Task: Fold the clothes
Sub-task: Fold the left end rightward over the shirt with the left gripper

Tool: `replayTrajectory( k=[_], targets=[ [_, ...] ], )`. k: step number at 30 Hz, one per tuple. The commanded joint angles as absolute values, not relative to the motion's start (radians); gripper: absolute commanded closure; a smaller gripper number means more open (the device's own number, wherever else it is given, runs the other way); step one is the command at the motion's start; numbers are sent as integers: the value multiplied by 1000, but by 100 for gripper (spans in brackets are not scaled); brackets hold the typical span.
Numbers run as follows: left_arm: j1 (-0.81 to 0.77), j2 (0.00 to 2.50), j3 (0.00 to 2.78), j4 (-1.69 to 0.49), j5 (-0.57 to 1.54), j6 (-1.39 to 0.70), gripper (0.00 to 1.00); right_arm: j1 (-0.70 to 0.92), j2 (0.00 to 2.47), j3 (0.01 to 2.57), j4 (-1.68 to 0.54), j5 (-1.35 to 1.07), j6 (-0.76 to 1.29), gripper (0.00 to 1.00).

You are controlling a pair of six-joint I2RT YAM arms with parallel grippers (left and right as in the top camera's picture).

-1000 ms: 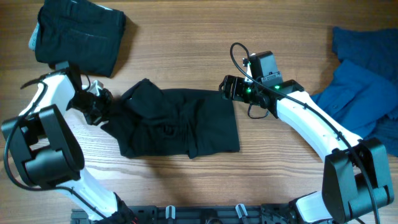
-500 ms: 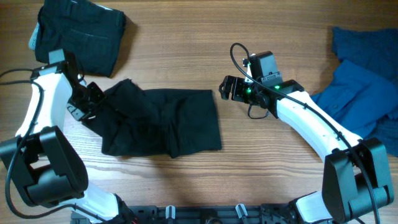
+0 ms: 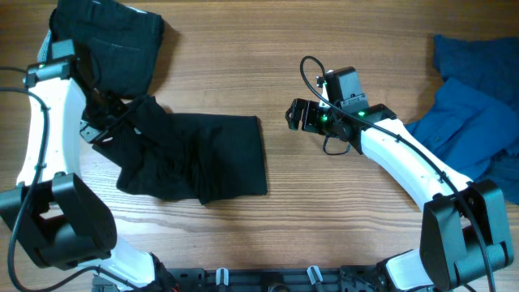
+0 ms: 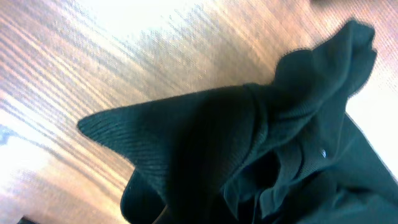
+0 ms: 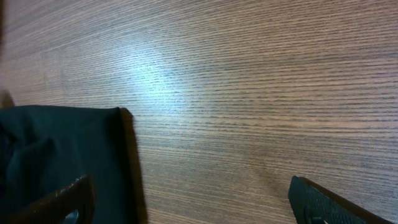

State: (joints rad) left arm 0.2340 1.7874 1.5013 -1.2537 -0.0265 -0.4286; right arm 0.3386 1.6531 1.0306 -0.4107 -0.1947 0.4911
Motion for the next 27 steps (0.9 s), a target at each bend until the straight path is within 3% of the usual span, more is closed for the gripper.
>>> replayTrajectory(
  k=[1,27],
  targets=[
    [173,1760,1522,-1282,-70,-457,96,341,1666,1021,-411,-210,474,0],
    [-112,1760,1769,-1534,-120,-642,96,340,1753,1021,-389,-210,482,0]
  ],
)
